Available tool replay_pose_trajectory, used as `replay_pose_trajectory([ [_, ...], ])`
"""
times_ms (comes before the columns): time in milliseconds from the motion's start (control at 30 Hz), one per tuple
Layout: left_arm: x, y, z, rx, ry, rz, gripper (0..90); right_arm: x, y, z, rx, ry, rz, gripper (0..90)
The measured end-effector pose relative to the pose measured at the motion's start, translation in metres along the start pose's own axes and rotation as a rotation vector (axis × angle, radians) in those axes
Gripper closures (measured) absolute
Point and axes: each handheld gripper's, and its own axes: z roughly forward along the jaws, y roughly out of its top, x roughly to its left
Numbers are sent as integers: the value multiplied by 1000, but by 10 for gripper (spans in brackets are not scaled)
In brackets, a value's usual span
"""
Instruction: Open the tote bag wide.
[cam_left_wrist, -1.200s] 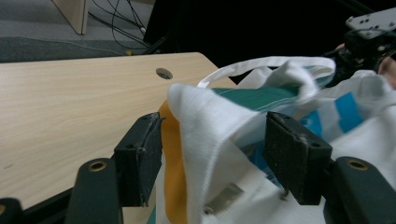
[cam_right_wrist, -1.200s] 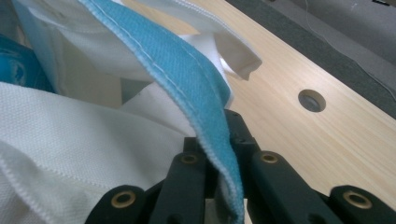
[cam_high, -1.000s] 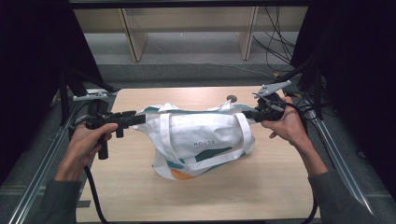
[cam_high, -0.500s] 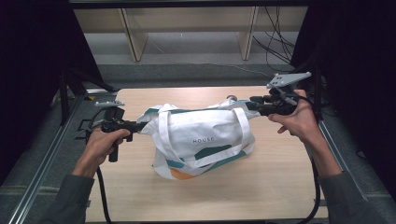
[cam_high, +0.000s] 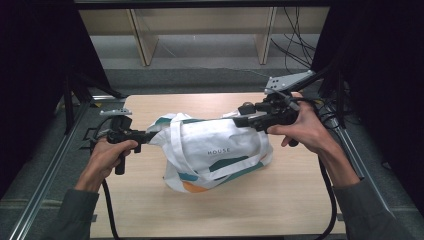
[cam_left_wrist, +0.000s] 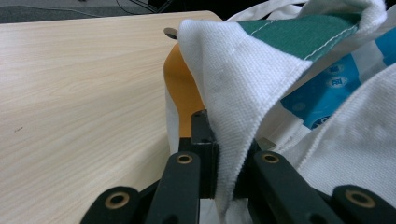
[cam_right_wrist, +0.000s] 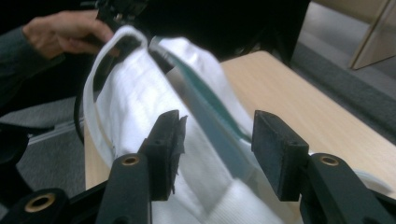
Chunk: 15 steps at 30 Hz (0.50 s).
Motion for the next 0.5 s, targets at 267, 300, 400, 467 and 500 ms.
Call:
replay_pose_trajectory([
  [267, -1, -3, 0, -9, -17, -9, 818, 18, -10, 3, 92, 30, -111, 880],
  [300, -1, -2, 1, -10, -19, -5, 818, 24, -16, 7, 136, 35, -127, 890],
  [400, -3, -1, 1, 1, -9, 5, 820, 30, -23, 12, 146, 33, -143, 893],
  [467, -3, -2, 2, 7, -24, 9, 825, 34, -29, 18, 173, 31, -150, 893],
  [500, -4, -4, 3, 1, -24, 7, 824, 36, -35, 24, 181, 38, -147, 894],
])
